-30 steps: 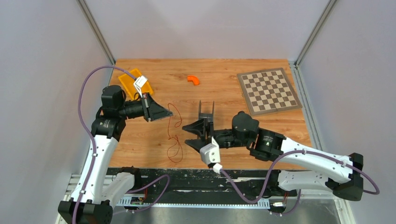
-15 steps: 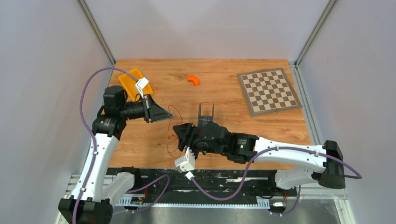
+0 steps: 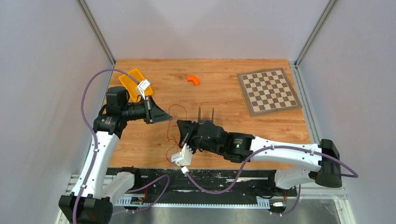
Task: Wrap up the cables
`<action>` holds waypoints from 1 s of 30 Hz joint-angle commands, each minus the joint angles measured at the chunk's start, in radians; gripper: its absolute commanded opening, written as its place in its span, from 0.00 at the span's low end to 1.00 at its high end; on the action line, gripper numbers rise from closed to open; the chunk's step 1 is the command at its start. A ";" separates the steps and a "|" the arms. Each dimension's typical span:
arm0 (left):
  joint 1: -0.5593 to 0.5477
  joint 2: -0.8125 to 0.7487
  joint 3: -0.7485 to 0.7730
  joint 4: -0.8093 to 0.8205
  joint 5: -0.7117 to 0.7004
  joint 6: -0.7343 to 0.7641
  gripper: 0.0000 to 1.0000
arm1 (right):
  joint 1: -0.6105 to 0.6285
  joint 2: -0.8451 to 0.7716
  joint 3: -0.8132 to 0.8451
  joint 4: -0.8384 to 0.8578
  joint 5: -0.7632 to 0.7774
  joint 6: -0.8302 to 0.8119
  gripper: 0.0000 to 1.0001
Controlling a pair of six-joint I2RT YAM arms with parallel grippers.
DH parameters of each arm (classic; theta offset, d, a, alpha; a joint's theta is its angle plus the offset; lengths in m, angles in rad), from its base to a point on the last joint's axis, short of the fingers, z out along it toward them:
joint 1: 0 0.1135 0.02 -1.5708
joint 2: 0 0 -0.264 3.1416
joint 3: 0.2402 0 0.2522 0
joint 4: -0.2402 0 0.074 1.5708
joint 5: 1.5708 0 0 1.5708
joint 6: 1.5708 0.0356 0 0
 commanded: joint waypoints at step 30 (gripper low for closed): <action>-0.350 -0.053 0.037 0.124 -0.751 0.086 0.71 | -0.855 0.021 0.435 -0.042 -0.397 1.156 0.00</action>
